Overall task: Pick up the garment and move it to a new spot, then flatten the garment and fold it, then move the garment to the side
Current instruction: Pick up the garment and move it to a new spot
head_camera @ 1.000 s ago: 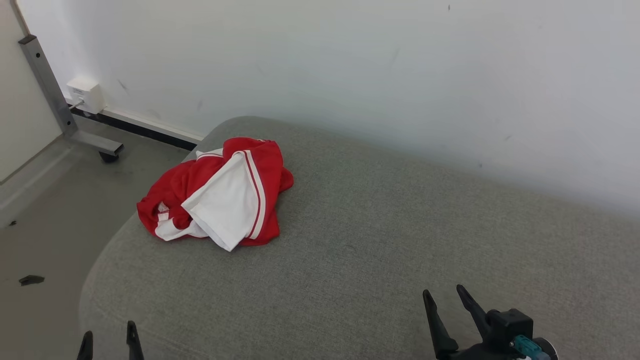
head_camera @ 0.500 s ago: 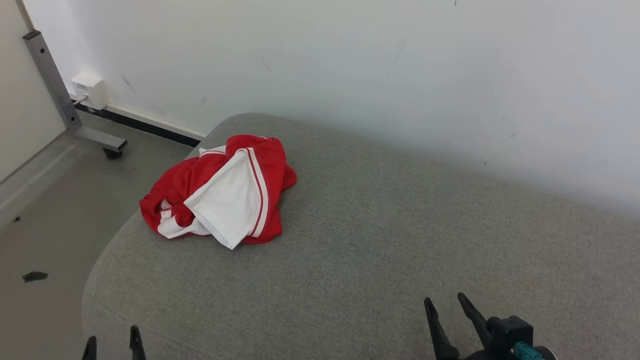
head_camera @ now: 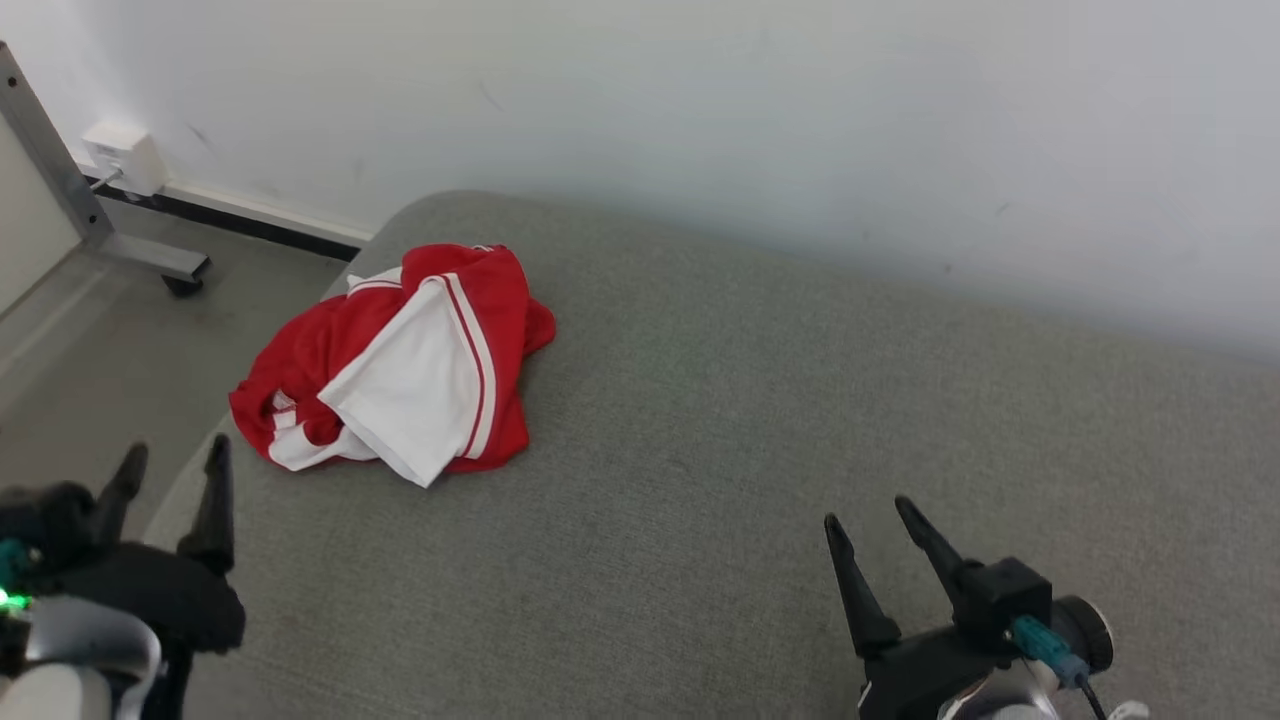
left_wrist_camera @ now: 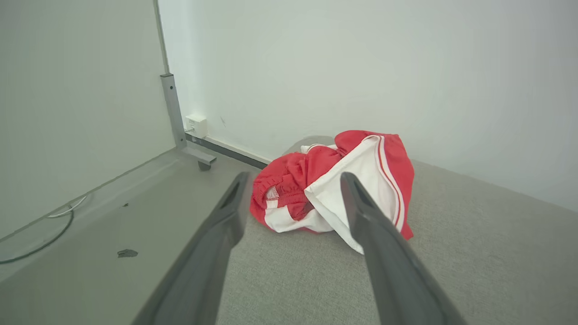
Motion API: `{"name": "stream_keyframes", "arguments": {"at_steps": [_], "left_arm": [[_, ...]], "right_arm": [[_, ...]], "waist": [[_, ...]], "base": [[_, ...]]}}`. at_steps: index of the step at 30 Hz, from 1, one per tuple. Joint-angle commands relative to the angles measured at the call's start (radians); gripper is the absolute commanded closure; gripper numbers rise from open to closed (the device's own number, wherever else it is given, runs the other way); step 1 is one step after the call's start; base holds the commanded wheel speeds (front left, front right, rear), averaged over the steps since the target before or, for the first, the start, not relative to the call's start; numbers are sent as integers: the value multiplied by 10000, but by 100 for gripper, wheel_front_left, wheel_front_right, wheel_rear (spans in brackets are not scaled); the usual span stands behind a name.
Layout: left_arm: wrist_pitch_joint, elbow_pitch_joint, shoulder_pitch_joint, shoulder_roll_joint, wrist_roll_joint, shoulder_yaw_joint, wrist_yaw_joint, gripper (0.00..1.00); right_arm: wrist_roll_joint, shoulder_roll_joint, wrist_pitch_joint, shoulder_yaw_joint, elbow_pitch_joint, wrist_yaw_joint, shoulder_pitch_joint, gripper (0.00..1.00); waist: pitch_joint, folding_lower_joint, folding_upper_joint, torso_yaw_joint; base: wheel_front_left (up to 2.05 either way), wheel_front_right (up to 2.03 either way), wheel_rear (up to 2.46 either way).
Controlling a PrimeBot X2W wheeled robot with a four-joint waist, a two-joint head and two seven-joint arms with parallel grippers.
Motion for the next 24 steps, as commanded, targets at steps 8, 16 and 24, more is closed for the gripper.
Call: {"name": "stream_keyframes", "arguments": {"at_steps": [8, 16, 24], "left_arm": [[1579, 1107, -2745, 842, -1814, 592, -338, 0], [4238, 1402, -4524, 1416, -4360, 2015, 94, 0], [6013, 1615, -5442, 2552, -4708, 2111, 443, 0]], "right_arm": [[-556, -43, 427, 60, -1185, -21, -933, 0], [-386, -37, 285, 267, -1566, -21, -1291, 0], [-132, -32, 40, 294, -1476, -21, -1559, 0]], "waist": [[3491, -1, -1, -2367], [4660, -1, -1, -3320], [5160, -1, -1, -3885]], "base": [[0, 0, 0], [0, 0, 0], [0, 0, 0]]}}
